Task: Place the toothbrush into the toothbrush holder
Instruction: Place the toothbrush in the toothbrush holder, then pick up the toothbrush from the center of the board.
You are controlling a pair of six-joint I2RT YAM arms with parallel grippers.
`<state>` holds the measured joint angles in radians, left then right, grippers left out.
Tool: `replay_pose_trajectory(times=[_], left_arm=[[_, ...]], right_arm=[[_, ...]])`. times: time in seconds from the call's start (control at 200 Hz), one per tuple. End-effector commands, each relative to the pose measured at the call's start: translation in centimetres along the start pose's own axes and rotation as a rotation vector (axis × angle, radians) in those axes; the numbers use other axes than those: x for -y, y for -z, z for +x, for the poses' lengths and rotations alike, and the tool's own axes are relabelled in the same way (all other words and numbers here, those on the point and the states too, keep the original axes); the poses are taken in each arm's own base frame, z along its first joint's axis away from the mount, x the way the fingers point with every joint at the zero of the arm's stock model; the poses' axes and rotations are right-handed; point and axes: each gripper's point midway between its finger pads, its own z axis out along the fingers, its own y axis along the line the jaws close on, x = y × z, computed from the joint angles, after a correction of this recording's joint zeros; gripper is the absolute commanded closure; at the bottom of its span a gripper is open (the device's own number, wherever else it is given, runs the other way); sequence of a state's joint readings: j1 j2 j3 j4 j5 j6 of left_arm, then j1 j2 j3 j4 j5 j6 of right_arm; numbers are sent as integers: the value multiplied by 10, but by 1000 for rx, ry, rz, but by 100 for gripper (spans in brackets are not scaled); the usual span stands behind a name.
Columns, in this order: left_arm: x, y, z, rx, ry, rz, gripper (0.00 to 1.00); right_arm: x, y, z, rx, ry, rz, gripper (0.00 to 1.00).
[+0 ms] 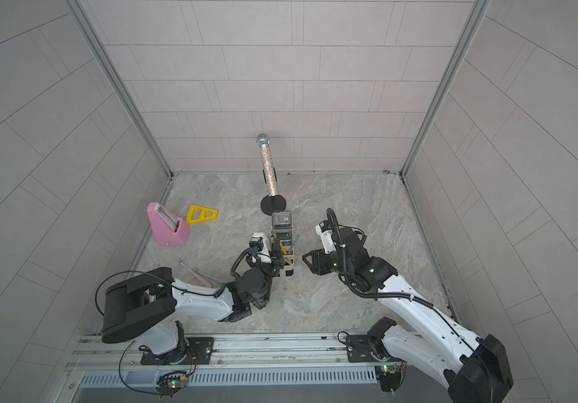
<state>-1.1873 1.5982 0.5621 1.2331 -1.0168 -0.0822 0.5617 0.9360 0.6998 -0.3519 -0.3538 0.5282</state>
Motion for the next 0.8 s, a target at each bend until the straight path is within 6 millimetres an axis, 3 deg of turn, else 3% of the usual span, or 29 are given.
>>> replay_pose_trajectory(times=[0.0,0.2,0.37,0.47,0.595,0.796], left_arm=[[-4,4,-5,-7,23,4,42],[-7,10,-20,-42,43,30,36],[-29,22,-39,-128,56,20,35],[-57,34,-49,-199,54,-24,35],[-106,47,-51,-303,100,-111,34],[-183,55,-17,-535,319,-240,30]], right_arm=[[0,3,-5,24,-4,2,45],[2,10,-7,33,8,25,45],[2,24,-13,53,38,64,45],[-1,33,-17,63,73,89,45],[-14,40,-21,58,158,122,45],[-77,30,-14,-21,422,124,45]])
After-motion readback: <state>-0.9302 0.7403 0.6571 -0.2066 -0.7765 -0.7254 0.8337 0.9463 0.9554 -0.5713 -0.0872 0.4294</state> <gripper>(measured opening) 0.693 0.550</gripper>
